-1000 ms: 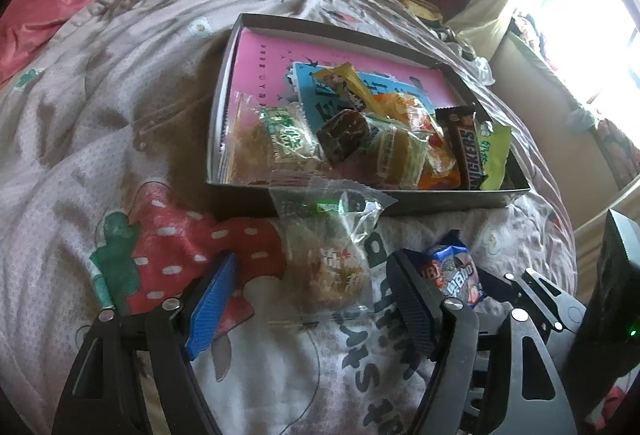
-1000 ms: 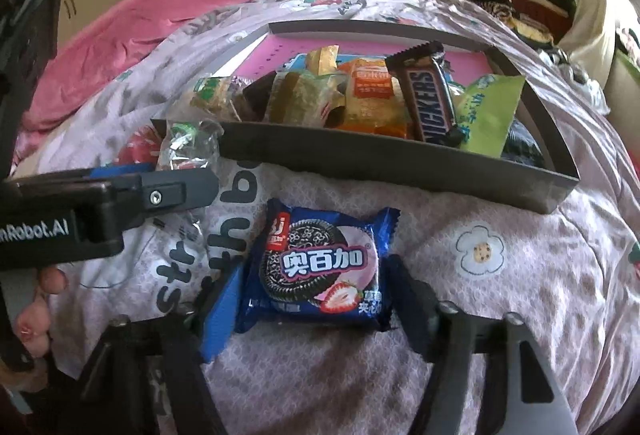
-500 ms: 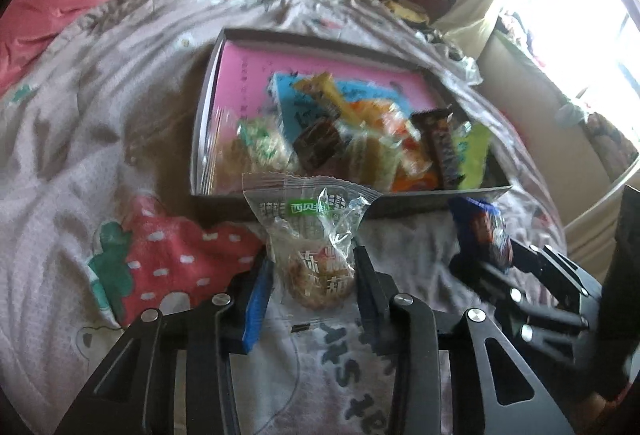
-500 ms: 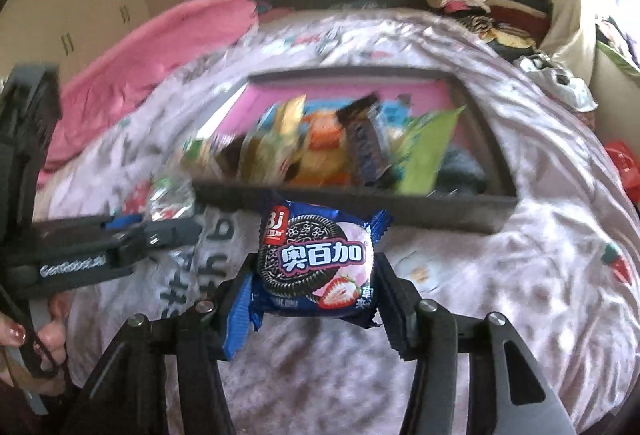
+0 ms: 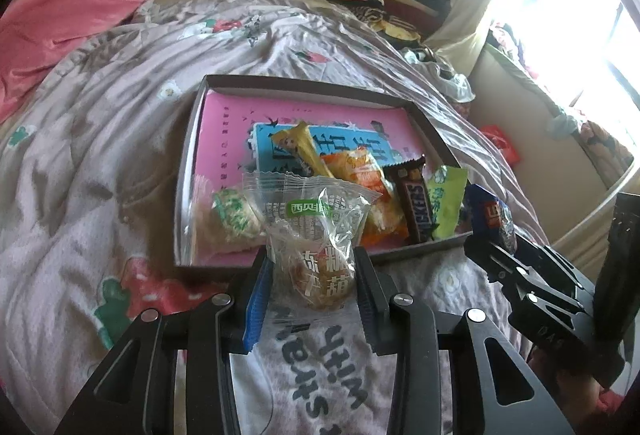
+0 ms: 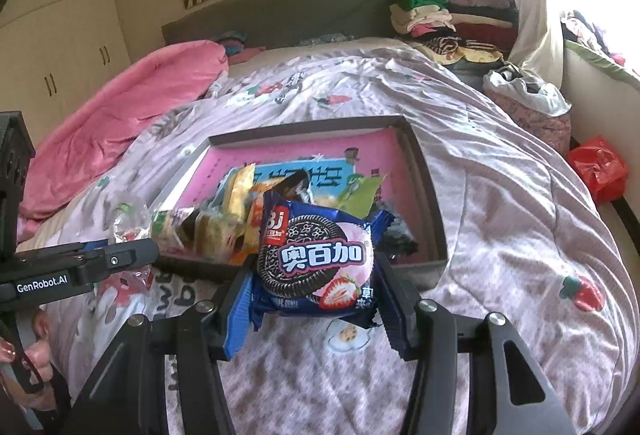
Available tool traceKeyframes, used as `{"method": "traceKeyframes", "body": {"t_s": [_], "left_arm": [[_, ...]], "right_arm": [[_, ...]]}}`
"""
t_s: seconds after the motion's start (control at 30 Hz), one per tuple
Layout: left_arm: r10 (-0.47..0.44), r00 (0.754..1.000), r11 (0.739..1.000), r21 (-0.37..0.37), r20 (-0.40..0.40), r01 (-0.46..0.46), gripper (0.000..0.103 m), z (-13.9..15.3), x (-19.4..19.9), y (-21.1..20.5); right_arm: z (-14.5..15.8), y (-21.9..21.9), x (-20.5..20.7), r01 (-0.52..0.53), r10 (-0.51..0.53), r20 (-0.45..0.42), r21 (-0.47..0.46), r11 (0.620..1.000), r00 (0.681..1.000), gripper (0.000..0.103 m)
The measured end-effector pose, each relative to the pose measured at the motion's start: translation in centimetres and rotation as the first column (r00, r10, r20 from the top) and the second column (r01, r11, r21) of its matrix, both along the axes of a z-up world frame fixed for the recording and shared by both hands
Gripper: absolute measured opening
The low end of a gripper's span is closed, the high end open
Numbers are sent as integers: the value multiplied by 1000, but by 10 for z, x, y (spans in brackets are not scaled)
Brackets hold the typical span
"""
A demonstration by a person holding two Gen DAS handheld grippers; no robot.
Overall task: Organize snacks
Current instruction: 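Carry biscuit pack with right gripper and pastry bag with left gripper into tray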
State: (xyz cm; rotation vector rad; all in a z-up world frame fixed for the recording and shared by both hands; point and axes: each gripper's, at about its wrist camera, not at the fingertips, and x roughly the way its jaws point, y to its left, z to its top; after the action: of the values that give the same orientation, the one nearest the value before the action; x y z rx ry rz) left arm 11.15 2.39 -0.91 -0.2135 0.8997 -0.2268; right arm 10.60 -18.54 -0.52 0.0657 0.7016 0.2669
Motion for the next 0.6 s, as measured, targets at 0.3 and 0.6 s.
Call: {"method": "traceKeyframes", "body": {"t_s": [0.3,0.6], "left_arm": [[-2,1000,1000,12,-1,2,40,-4,26,-13],[15,1000,1000,13,-14,-14,40,-13,39,-8]], "right_arm": [[4,0,14,4,-4,24,-9,1000,1000,54],[3,16,29,-26,27,29,-28,999,999,54]]}}
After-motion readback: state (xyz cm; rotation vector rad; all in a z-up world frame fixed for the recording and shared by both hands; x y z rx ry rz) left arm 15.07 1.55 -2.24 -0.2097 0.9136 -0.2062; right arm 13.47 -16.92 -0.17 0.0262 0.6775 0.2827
